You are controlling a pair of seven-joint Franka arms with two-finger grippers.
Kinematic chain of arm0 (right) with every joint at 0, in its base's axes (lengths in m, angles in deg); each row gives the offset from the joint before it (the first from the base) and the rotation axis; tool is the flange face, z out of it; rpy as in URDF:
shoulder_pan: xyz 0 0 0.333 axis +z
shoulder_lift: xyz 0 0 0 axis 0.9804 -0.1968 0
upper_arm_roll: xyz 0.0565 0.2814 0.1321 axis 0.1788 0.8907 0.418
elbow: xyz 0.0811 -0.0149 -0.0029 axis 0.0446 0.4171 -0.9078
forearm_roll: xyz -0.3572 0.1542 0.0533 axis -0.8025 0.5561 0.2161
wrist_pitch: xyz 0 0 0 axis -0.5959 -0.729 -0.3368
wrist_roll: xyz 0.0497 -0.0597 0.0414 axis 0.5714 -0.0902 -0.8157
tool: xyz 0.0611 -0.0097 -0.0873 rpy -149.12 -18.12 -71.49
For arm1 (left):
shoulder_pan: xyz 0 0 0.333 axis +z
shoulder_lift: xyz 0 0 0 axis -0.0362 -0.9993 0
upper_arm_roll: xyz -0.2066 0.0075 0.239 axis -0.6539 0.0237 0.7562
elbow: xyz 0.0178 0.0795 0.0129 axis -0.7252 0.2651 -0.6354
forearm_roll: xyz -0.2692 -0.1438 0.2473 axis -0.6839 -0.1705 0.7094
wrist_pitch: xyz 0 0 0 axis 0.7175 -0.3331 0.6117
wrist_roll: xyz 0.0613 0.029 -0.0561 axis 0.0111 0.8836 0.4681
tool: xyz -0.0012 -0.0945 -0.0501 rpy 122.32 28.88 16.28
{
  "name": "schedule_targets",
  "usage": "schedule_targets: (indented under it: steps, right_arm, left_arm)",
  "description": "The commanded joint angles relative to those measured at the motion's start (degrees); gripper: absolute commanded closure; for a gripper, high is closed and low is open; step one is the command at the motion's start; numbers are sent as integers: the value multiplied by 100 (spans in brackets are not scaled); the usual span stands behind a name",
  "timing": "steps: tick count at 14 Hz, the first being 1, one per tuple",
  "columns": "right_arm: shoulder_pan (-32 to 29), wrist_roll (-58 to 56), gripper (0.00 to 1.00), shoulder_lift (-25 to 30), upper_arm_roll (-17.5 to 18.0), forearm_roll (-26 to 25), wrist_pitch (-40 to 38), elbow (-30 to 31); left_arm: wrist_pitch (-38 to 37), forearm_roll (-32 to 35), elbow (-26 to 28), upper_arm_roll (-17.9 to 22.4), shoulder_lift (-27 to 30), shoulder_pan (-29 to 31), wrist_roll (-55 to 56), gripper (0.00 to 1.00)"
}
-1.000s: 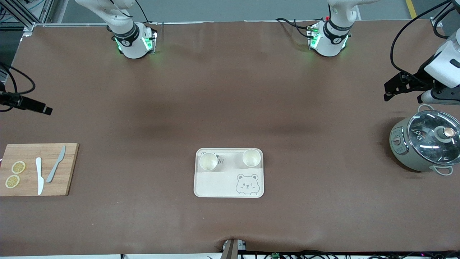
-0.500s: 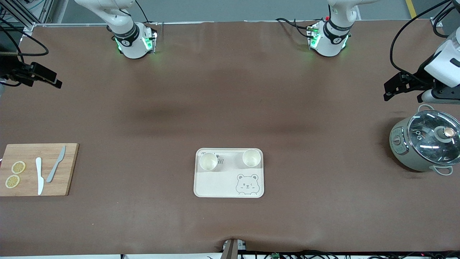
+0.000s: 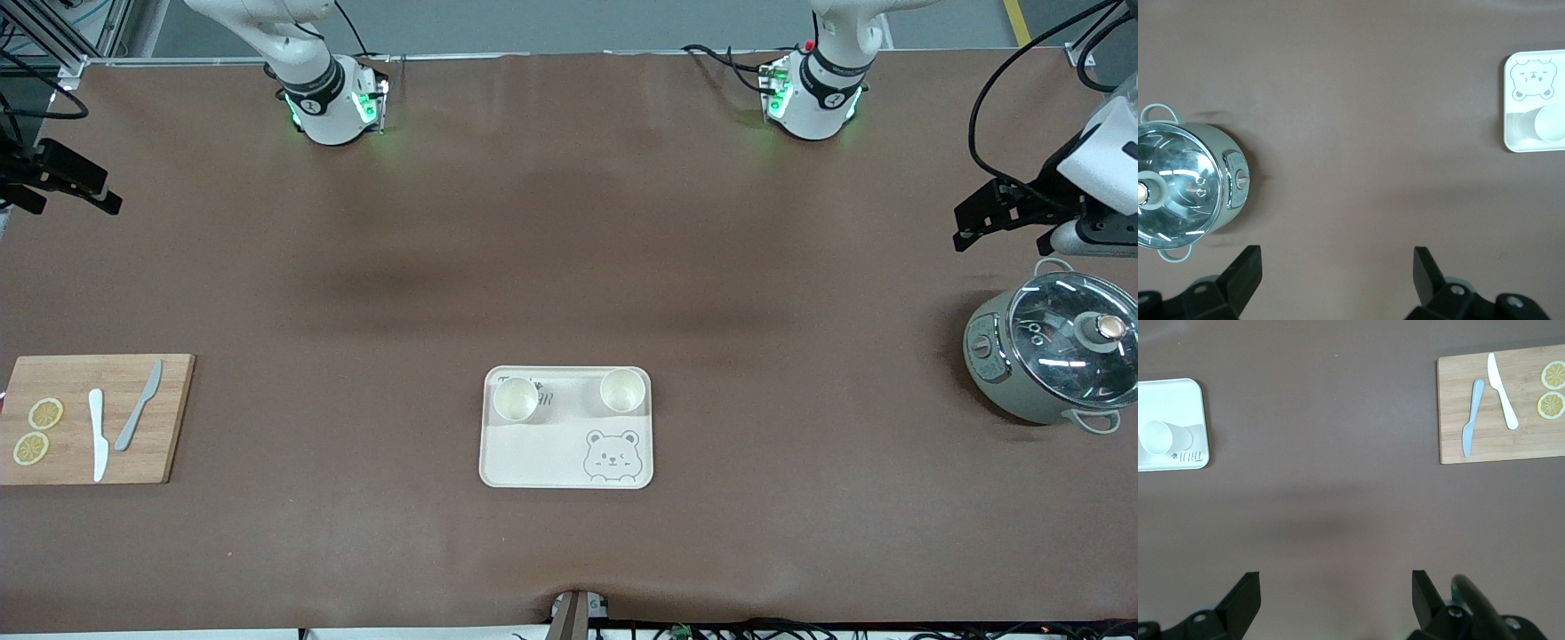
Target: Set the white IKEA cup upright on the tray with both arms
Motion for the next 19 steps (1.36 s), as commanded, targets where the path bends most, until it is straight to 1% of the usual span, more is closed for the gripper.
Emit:
schedule_targets:
  steps: [1, 13, 16, 19]
  right_arm:
    - [17, -90, 0, -101, 50, -317, -46, -118]
    - [-10, -99, 0, -181, 33, -344, -29, -39]
    - [-18, -90, 0, -251, 33, -344, 41, -39]
    - [-36, -90, 0, -277, 33, -283, 51, -74]
  left_arm:
    - [-87, 5, -175, -9, -99, 38, 47, 0]
    - [-183, 14, -175, 26, -99, 30, 73, 0]
    - [-271, 294, -175, 0, -99, 21, 82, 0]
    - [-289, 304, -175, -27, -99, 30, 99, 0]
